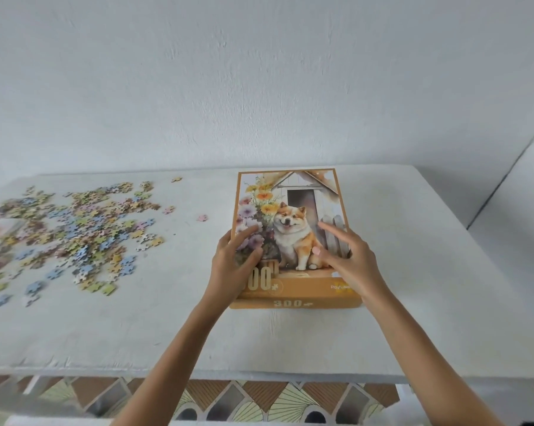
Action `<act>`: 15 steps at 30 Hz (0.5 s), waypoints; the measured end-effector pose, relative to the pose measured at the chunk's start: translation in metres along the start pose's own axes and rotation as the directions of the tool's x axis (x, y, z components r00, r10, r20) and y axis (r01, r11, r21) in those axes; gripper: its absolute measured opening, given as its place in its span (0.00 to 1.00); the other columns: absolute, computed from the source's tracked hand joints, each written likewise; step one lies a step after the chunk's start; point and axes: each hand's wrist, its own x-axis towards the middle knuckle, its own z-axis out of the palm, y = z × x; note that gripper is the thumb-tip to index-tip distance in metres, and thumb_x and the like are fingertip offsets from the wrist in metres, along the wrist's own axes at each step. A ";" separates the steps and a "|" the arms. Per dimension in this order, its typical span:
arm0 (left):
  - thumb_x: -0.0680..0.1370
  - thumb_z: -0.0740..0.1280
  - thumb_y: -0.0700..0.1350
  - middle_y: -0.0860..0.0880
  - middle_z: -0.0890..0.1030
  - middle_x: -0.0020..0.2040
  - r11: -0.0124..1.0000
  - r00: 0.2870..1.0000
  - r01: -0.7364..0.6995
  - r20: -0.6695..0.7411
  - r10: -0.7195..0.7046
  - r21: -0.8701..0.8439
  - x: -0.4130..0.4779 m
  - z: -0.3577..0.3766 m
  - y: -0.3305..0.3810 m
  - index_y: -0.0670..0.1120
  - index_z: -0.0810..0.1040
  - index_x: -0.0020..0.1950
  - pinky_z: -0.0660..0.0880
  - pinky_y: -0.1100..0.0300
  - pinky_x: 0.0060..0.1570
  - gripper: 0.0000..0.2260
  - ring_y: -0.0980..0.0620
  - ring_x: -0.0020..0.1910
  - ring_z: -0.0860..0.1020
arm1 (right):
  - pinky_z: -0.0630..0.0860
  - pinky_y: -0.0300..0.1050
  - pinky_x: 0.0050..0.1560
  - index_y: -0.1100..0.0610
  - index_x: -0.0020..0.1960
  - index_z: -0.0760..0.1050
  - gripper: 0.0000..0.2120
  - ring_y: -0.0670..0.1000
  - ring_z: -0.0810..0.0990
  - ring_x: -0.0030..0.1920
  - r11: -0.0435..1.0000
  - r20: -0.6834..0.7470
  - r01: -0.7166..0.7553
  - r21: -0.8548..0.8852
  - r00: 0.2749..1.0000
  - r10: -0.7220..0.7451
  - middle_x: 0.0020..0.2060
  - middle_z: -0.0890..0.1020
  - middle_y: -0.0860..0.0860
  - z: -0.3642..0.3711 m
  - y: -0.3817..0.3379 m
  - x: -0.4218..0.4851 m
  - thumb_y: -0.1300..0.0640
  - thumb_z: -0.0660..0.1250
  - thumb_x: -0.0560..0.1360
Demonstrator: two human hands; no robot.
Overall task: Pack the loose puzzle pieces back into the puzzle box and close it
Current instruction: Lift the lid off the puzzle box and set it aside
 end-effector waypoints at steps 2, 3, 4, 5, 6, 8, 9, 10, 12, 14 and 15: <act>0.77 0.64 0.46 0.46 0.68 0.66 1.000 1.000 0.010 0.014 -0.010 -0.016 0.000 -0.002 0.004 0.53 0.71 0.66 0.71 0.80 0.37 0.17 0.56 0.56 0.69 | 0.60 0.40 0.63 0.47 0.63 0.72 0.22 0.42 0.67 0.65 1.000 0.004 0.013 -0.006 1.000 -0.013 0.63 0.74 0.47 -0.003 -0.004 0.000 0.53 0.71 0.70; 0.78 0.63 0.46 0.46 0.68 0.66 1.000 1.000 0.014 0.020 -0.013 -0.022 0.000 -0.004 0.005 0.54 0.71 0.66 0.71 0.80 0.36 0.17 0.56 0.55 0.69 | 0.60 0.40 0.63 0.47 0.64 0.72 0.22 0.41 0.66 0.64 1.000 0.010 0.016 -0.003 1.000 -0.016 0.63 0.74 0.47 -0.004 -0.006 0.000 0.53 0.70 0.70; 0.78 0.63 0.46 0.47 0.68 0.65 1.000 1.000 0.012 0.023 -0.012 -0.024 0.000 -0.006 0.008 0.54 0.71 0.66 0.71 0.79 0.36 0.17 0.56 0.55 0.70 | 0.59 0.39 0.62 0.47 0.64 0.72 0.22 0.39 0.65 0.63 1.000 0.017 0.016 0.002 1.000 -0.016 0.64 0.74 0.47 -0.006 -0.009 0.000 0.53 0.70 0.71; 0.78 0.63 0.47 0.47 0.68 0.66 1.000 1.000 0.009 0.023 -0.008 -0.021 0.001 -0.008 0.009 0.55 0.71 0.66 0.72 0.78 0.36 0.17 0.55 0.56 0.70 | 0.59 0.39 0.62 0.47 0.64 0.71 0.23 0.39 0.64 0.62 1.000 0.026 0.013 0.009 1.000 -0.013 0.64 0.73 0.47 -0.008 -0.011 -0.001 0.53 0.70 0.71; 0.78 0.63 0.47 0.48 0.68 0.66 1.000 1.000 0.000 0.020 0.000 -0.018 0.001 -0.009 0.012 0.55 0.71 0.66 0.71 0.77 0.38 0.16 0.54 0.58 0.70 | 0.59 0.39 0.62 0.47 0.65 0.71 0.23 0.39 0.64 0.64 1.000 0.035 0.007 0.018 0.999 -0.007 0.65 0.72 0.47 -0.010 -0.014 -0.001 0.54 0.70 0.71; 0.77 0.63 0.47 0.48 0.68 0.67 1.000 1.000 -0.015 0.016 0.016 -0.021 0.002 -0.014 0.016 0.54 0.71 0.65 0.72 0.76 0.38 0.16 0.54 0.59 0.70 | 0.60 0.42 0.66 0.46 0.65 0.71 0.23 0.44 0.63 0.69 0.999 0.055 -0.005 0.037 0.998 0.003 0.67 0.71 0.46 -0.015 -0.019 -0.001 0.54 0.69 0.71; 0.77 0.63 0.47 0.48 0.68 0.67 0.999 1.000 -0.022 0.015 0.023 -0.028 0.003 -0.016 0.018 0.54 0.71 0.66 0.74 0.75 0.39 0.16 0.54 0.59 0.70 | 0.60 0.45 0.68 0.46 0.65 0.70 0.23 0.45 0.62 0.70 0.999 0.065 -0.011 0.046 0.998 0.008 0.67 0.71 0.46 -0.017 -0.023 -0.002 0.54 0.69 0.71; 0.77 0.63 0.48 0.48 0.68 0.68 0.999 1.000 -0.027 0.014 0.028 -0.043 0.003 -0.019 0.021 0.53 0.71 0.66 0.76 0.71 0.42 0.17 0.52 0.60 0.72 | 0.60 0.47 0.69 0.46 0.65 0.70 0.23 0.46 0.61 0.71 0.998 0.075 -0.015 0.055 0.997 0.010 0.68 0.70 0.45 -0.020 -0.026 -0.002 0.54 0.69 0.72; 0.77 0.63 0.48 0.47 0.69 0.68 0.997 0.999 -0.029 0.013 0.030 -0.074 0.004 -0.023 0.028 0.54 0.70 0.67 0.79 0.57 0.48 0.18 0.48 0.62 0.74 | 0.59 0.48 0.69 0.45 0.66 0.69 0.24 0.45 0.60 0.71 0.998 0.092 -0.023 0.065 0.996 0.017 0.68 0.69 0.44 -0.026 -0.033 -0.002 0.53 0.69 0.72; 0.77 0.64 0.49 0.47 0.69 0.67 0.996 0.999 -0.033 0.019 0.035 -0.087 0.007 -0.028 0.038 0.54 0.70 0.66 0.79 0.51 0.51 0.18 0.46 0.61 0.74 | 0.59 0.49 0.69 0.44 0.66 0.68 0.24 0.44 0.59 0.72 0.997 0.105 -0.020 0.079 0.994 0.011 0.69 0.68 0.43 -0.035 -0.040 -0.001 0.53 0.69 0.72; 0.77 0.64 0.49 0.47 0.69 0.67 0.995 0.999 -0.041 0.026 0.044 -0.090 0.010 -0.029 0.044 0.55 0.70 0.66 0.79 0.50 0.52 0.17 0.46 0.61 0.74 | 0.59 0.50 0.70 0.43 0.67 0.68 0.25 0.44 0.58 0.72 0.996 0.111 -0.017 0.088 0.994 0.007 0.69 0.67 0.43 -0.040 -0.043 0.001 0.52 0.69 0.72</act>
